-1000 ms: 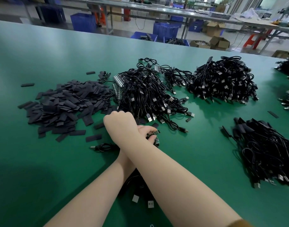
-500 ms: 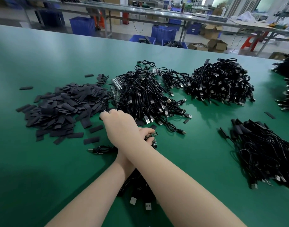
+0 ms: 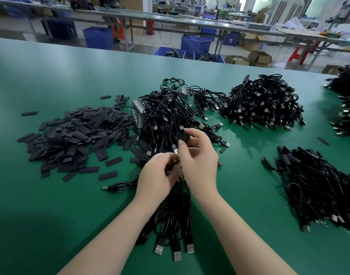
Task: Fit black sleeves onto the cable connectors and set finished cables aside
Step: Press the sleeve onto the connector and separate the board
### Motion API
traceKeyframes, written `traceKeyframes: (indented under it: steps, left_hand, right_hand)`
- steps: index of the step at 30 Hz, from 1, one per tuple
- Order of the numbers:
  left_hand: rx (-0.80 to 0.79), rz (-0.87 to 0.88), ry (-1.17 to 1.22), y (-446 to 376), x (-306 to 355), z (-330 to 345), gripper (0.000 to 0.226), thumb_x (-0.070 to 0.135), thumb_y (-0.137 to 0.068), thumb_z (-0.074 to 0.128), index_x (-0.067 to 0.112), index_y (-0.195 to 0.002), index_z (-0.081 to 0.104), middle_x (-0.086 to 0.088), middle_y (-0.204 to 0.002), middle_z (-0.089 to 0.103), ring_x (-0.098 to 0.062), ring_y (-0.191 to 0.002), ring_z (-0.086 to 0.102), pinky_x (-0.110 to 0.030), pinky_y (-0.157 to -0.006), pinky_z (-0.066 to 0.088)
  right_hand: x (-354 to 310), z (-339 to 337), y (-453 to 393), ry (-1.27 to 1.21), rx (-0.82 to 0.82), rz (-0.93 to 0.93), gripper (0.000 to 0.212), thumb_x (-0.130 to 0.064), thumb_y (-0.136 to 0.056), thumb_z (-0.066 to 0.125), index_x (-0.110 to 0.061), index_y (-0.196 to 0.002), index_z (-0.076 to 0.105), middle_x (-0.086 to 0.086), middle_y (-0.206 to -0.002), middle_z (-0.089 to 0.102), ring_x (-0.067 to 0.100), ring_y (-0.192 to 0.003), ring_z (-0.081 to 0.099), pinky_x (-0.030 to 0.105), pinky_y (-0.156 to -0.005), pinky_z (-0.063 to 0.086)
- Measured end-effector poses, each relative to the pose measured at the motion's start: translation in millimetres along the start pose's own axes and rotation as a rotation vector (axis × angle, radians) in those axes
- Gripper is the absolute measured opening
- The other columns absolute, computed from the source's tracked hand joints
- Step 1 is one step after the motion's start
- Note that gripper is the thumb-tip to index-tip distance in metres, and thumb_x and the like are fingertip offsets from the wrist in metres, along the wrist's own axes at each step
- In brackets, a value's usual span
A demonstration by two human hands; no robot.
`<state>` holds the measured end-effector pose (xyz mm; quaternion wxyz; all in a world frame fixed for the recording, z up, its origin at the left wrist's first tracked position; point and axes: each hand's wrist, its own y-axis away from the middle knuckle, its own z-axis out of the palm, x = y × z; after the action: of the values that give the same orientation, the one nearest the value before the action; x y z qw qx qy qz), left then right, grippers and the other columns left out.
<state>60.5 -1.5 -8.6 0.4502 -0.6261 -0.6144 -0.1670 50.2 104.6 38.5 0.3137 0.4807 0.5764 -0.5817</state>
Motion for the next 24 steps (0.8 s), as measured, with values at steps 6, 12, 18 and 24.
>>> traceKeyframes:
  steps: [6, 12, 18, 24]
  left_hand:
    - [-0.037, 0.024, 0.063, 3.8, -3.0, 1.8, 0.017, 0.032, -0.085, 0.067, 0.044, -0.097, 0.063, 0.022, -0.09, 0.058, 0.002, -0.086, 0.056, -0.018, -0.072, 0.048]
    - [-0.107, 0.03, 0.067, 4.7, 0.7, -0.7, 0.026, 0.031, -0.086, 0.067, 0.044, -0.108, 0.067, 0.026, -0.095, 0.06, 0.004, -0.092, 0.056, -0.017, -0.075, 0.045]
    - [-0.198, 0.042, 0.049, 5.4, 5.7, -3.0, 0.033, 0.025, -0.085, 0.071, 0.037, -0.116, 0.07, 0.022, -0.105, 0.065, 0.001, -0.1, 0.059, -0.029, -0.088, 0.051]
    - [-0.183, 0.048, 0.014, 7.0, 7.7, -2.5, 0.027, 0.027, -0.087, 0.069, 0.039, -0.111, 0.071, 0.024, -0.101, 0.065, 0.002, -0.099, 0.059, -0.03, -0.084, 0.053]
  right_hand:
    - [26.5, -32.8, 13.4, 0.029, 0.035, 0.146, 0.025, -0.016, -0.088, 0.071, -0.04, -0.094, 0.066, -0.026, -0.087, 0.066, 0.0, -0.076, 0.066, 0.012, -0.071, 0.049]
    - [33.0, -36.1, 17.3, -0.047, -0.029, 0.224, 0.022, -0.018, -0.085, 0.075, -0.039, -0.09, 0.068, -0.003, -0.08, 0.07, 0.017, -0.076, 0.069, 0.027, -0.071, 0.057]
    - [35.1, -39.2, 16.5, -0.055, -0.02, 0.247, 0.018, -0.02, -0.084, 0.076, -0.035, -0.089, 0.067, -0.001, -0.078, 0.072, 0.012, -0.071, 0.069, 0.018, -0.065, 0.051]
    - [32.9, -42.7, 17.2, -0.092, -0.1, 0.269, 0.019, -0.02, -0.086, 0.075, -0.032, -0.101, 0.073, -0.004, -0.078, 0.072, 0.007, -0.072, 0.066, 0.019, -0.071, 0.053]
